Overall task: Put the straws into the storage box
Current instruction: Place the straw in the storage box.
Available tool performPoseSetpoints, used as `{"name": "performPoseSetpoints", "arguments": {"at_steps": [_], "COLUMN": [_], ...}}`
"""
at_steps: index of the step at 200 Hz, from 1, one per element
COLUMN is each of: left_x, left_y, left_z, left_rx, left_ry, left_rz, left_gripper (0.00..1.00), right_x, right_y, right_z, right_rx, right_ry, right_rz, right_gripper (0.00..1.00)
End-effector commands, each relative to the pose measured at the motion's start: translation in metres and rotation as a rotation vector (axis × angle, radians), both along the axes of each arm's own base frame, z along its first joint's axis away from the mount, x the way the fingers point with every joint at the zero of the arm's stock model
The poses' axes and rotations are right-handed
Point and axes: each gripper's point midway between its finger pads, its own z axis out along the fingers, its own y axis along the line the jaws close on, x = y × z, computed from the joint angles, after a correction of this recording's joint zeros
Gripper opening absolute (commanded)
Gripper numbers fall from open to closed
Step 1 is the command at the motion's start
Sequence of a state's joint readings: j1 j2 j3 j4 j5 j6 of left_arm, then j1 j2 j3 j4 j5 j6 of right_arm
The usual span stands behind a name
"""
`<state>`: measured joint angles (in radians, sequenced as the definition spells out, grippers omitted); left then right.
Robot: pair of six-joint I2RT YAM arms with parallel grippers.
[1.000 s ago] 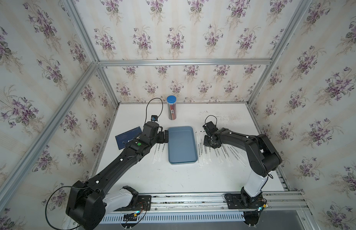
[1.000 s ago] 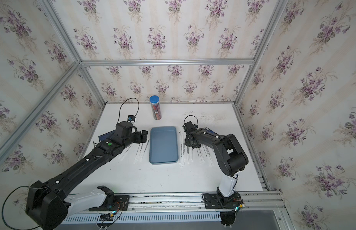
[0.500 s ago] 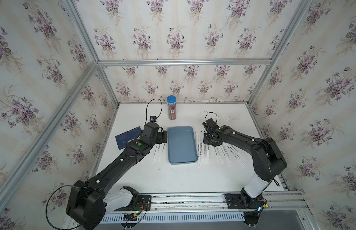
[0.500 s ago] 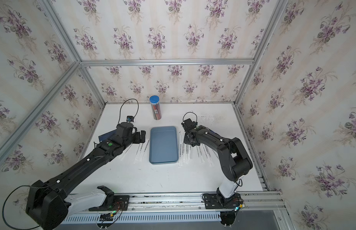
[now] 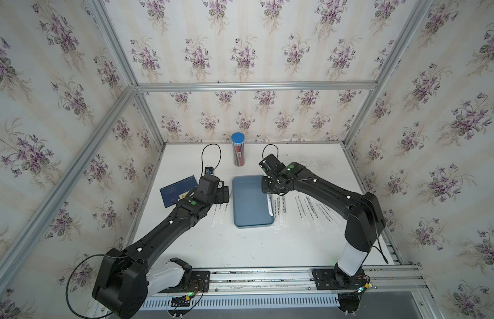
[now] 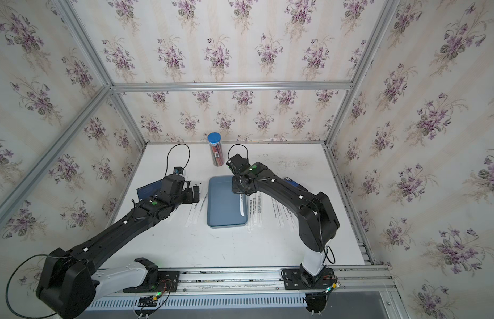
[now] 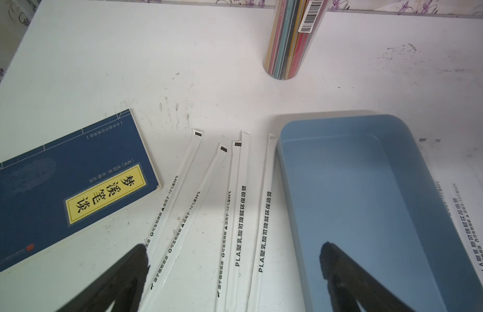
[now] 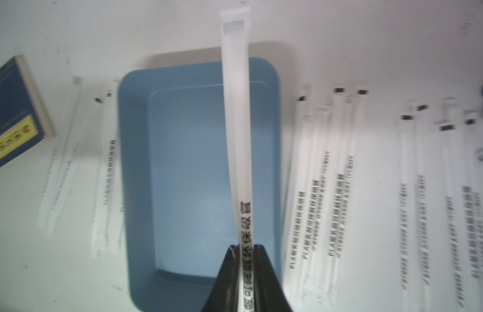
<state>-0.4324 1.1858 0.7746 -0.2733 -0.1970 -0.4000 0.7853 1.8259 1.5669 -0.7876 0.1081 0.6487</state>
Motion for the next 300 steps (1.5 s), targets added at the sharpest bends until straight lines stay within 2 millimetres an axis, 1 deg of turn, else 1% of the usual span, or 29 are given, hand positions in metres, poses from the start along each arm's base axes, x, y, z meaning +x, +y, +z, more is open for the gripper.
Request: {"name": "performPoseSetpoints", "arguments": {"at_steps": [1,15,24,34,48,70,95,125,150,184,250,300], "left_x": [0.002,-0.002,-0.004,-0.007,-0.008,-0.009,-0.009,-0.009,-0.009,-0.008,-0.009,-0.008], "left_y": [-0.001,0.006,0.011,0.015,0.019,0.021,0.023,0.024,0.027,0.026,0.025,0.024], "left_z": [0.004,0.003,0.003,0.002,0.004,0.007,0.007,0.008,0.008,0.009,0.009,0.011], "left_rx": [-0.027,-0.018,-0.015,-0.016,-0.020,-0.027,-0.031,-0.036,-0.038,-0.046,-0.051,-0.052], "left_ry": [-0.022,-0.012,-0.004,0.001,-0.001,-0.010,-0.015,-0.018,-0.016,-0.016,-0.014,-0.003], "left_rz": [0.004,0.020,0.030,0.034,0.038,0.044,0.048,0.051,0.058,0.057,0.053,0.049], "left_gripper": [1.00,1.00,1.00,1.00,1.00,1.00,1.00,1.00,1.00,1.00,1.00,1.00], "right_x": [-0.007,-0.002,0.000,0.002,0.004,0.007,0.006,0.011,0.002,-0.006,-0.003,-0.006], "right_y": [0.037,0.060,0.073,0.084,0.092,0.095,0.102,0.106,0.108,0.116,0.120,0.124], "right_z": [-0.007,-0.012,-0.019,-0.029,-0.044,-0.064,-0.078,-0.089,-0.104,-0.112,-0.114,-0.119], "right_rx": [0.037,0.068,0.078,0.080,0.056,0.037,0.033,0.005,-0.012,-0.017,-0.019,0.003], "right_ry": [0.041,0.026,0.016,0.015,0.016,0.028,0.049,0.055,0.082,0.093,0.088,0.110], "right_rz": [0.007,-0.001,-0.006,-0.009,-0.021,-0.032,-0.020,-0.013,-0.007,0.012,0.023,0.021], "right_gripper": [0.15,0.15,0.15,0.14,0.15,0.15,0.15,0.15,0.15,0.16,0.19,0.25]}}
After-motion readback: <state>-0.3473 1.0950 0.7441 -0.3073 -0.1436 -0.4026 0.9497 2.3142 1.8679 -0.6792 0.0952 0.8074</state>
